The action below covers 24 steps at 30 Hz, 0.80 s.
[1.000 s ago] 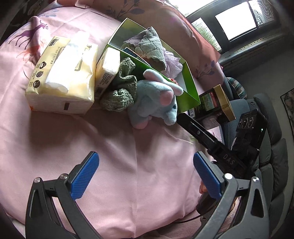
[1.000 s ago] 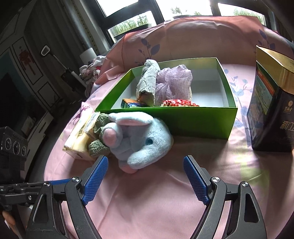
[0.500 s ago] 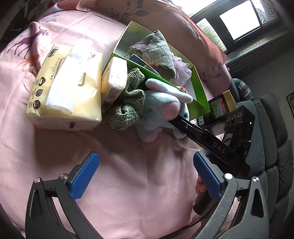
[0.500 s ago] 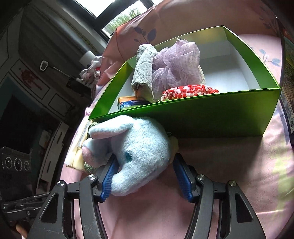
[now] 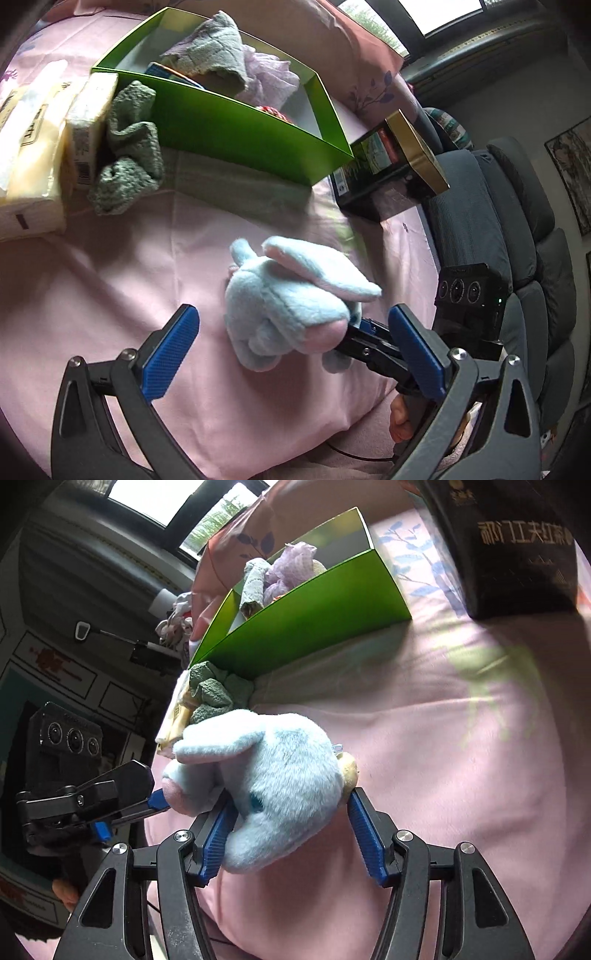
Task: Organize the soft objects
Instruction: 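Grasp the light-blue plush bunny with the right gripper and lift, then carry the plush bunny into the green box and open the right gripper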
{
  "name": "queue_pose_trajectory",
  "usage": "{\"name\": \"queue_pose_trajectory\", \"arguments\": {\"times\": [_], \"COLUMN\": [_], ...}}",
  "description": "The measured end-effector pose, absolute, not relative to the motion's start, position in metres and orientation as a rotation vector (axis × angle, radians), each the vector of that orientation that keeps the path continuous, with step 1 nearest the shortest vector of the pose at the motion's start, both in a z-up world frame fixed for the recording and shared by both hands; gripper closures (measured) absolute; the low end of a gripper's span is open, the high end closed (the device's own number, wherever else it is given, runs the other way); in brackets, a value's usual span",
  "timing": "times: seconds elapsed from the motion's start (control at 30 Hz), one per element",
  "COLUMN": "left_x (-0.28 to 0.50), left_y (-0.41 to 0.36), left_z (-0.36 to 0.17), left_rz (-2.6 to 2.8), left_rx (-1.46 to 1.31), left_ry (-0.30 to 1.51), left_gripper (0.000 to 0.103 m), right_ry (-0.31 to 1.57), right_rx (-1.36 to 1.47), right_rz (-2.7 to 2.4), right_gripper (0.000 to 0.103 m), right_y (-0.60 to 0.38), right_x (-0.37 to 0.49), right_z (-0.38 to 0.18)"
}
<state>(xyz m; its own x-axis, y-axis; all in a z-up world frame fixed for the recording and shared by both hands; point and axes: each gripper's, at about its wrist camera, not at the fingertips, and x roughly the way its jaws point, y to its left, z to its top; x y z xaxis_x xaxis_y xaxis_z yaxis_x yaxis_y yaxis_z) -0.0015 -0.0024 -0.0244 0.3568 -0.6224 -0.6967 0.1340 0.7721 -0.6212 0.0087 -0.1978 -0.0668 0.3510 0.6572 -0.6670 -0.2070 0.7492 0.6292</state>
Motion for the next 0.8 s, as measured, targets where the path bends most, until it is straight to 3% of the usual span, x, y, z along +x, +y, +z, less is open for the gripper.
{"name": "queue_pose_trajectory", "arguments": {"times": [0.07,0.17,0.33,0.4,0.43,0.5,0.8], "left_x": [0.000,0.005,0.013,0.014,0.013,0.012,0.007], "left_y": [-0.015,-0.021,-0.024,-0.023,-0.022,-0.021,-0.023], "left_z": [-0.026,-0.031,-0.036,-0.039,-0.041,-0.042,-0.033], "left_rz": [-0.509,-0.496,-0.472,-0.477,-0.476,-0.459,-0.470], "left_rx": [-0.463,-0.451,-0.445,-0.463,-0.465,-0.448,-0.413], "left_ry": [1.115,1.121,1.122,1.126,1.132,1.131,1.080], "left_gripper": [0.001,0.001,0.003,0.013,0.015,0.026,0.030], "right_ry": [1.070,1.056,1.030,1.012,1.004,1.003,0.946], "right_rx": [0.482,0.485,0.490,0.486,0.478,0.440,0.323], "right_rz": [0.571,0.551,0.583,0.620,0.626,0.639,0.602], "right_gripper": [0.036,0.024,0.023,0.024,0.025,0.043,0.053], "right_y": [-0.203,-0.209,-0.212,-0.209,-0.206,-0.198,-0.190], "right_x": [0.005,0.002,0.004,0.006,0.006,0.006,-0.001], "right_z": [-0.067,-0.064,-0.062,-0.061,-0.061,-0.060,-0.045]}}
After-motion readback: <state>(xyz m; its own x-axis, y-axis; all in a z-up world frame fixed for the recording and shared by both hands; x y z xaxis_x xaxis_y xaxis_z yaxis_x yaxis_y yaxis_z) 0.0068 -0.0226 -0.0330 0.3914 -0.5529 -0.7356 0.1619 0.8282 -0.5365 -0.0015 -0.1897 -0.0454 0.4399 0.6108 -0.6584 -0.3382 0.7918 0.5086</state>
